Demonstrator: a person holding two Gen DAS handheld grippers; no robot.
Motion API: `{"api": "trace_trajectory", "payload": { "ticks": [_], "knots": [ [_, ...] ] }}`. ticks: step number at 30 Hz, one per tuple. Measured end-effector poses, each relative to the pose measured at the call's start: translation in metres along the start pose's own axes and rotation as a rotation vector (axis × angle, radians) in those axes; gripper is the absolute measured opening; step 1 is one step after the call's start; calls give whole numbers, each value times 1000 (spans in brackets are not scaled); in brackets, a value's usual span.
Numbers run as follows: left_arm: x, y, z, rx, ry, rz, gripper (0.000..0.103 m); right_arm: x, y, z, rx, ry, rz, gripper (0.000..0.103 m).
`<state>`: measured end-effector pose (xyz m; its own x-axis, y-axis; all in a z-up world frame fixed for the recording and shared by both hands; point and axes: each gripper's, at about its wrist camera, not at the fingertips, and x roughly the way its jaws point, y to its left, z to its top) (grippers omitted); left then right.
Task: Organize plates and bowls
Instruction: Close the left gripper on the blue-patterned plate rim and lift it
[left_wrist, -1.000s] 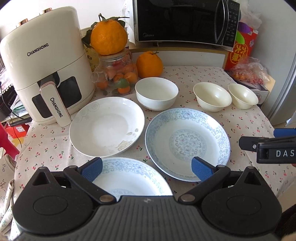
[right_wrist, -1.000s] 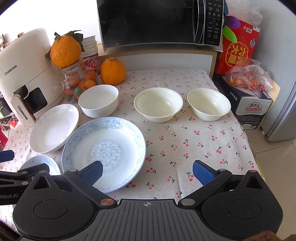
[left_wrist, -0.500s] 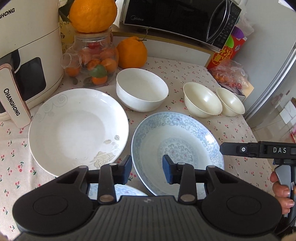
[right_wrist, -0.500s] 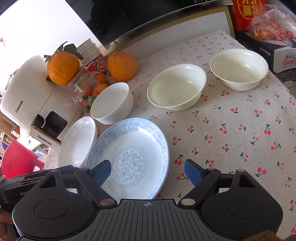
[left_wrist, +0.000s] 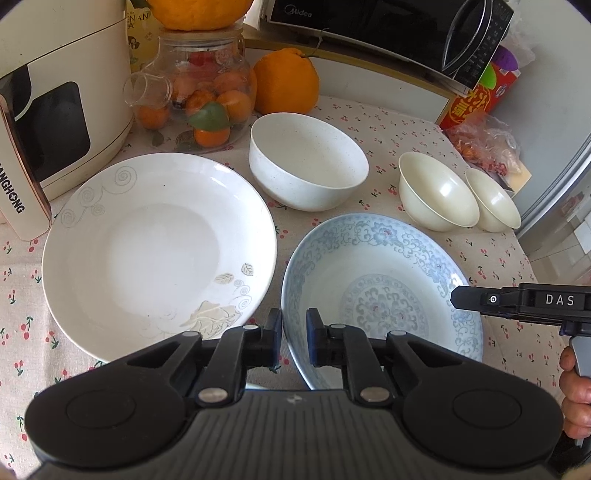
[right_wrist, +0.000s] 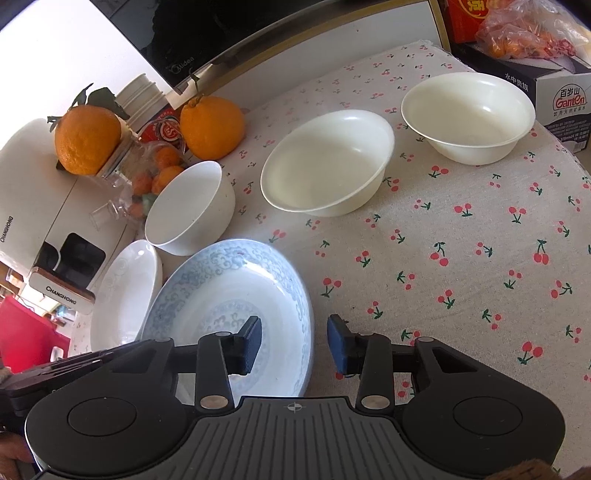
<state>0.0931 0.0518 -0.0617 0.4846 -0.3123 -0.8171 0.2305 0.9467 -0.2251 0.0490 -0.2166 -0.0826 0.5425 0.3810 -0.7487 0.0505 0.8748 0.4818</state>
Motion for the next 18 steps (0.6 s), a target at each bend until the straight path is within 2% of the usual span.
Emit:
{"api": "trace_trajectory", "payload": {
  "ticks": [7, 18],
  "knots": [
    [3, -2, 0, 7, -9, 28, 6, 5, -4, 0, 22, 2, -14, 13],
    [1, -13, -4, 49, -33, 3, 5, -9, 0, -1, -27, -37, -77, 11]
  ]
}}
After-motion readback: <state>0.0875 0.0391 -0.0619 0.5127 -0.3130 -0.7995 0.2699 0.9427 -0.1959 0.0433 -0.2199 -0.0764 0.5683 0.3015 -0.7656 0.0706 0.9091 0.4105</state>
